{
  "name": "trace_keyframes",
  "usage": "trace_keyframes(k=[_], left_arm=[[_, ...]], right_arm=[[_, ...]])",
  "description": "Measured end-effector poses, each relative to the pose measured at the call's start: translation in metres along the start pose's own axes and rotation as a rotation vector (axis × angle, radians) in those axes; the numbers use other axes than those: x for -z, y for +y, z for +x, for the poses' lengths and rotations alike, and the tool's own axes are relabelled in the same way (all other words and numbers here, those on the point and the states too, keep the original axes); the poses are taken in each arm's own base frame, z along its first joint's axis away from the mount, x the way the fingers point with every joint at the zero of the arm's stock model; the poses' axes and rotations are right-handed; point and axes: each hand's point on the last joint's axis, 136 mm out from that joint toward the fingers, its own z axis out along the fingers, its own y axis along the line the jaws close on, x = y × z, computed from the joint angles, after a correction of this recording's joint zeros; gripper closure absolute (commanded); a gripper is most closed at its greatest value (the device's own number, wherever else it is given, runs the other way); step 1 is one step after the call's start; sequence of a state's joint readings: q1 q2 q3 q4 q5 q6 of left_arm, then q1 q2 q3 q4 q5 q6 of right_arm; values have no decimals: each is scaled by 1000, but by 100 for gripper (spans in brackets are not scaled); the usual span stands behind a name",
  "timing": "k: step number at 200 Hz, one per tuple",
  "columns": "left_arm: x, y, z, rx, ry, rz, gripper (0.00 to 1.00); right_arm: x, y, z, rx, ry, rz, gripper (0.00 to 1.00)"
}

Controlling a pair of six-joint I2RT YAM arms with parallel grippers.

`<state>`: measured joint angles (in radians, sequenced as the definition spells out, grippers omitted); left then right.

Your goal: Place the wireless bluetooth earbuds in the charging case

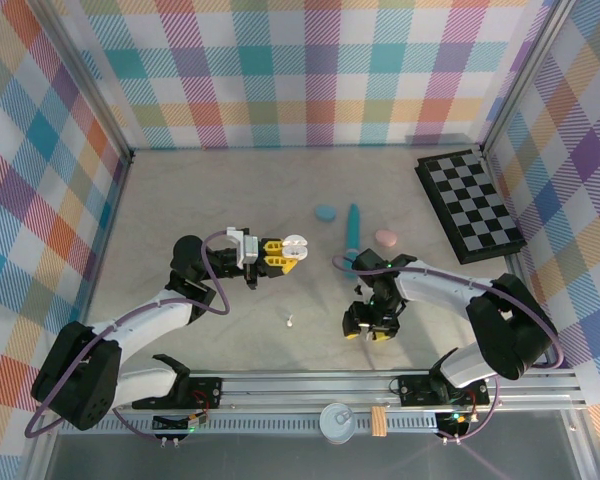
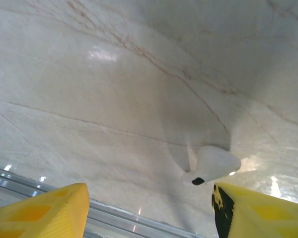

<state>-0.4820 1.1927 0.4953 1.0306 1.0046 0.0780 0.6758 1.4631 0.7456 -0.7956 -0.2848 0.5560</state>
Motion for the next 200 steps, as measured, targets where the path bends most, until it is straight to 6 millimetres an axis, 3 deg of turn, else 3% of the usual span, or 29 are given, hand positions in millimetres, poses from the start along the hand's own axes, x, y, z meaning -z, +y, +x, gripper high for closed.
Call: trace_keyframes(k=[61,109,157,200], left_arm=[[0,0,-1,-2,-8,0,97],[0,0,-1,-1,-7,1,97],[0,1,-1,0,-6,0,97],[1,2,0,-1,-5,-6,97]], right_arm=[[23,-4,-15,-82,-24,127,34],[13,-9,-27,-133,118,193,37],[10,-17,-30,-174,214,151,52],[8,-15,-28,-175,242,101,54]])
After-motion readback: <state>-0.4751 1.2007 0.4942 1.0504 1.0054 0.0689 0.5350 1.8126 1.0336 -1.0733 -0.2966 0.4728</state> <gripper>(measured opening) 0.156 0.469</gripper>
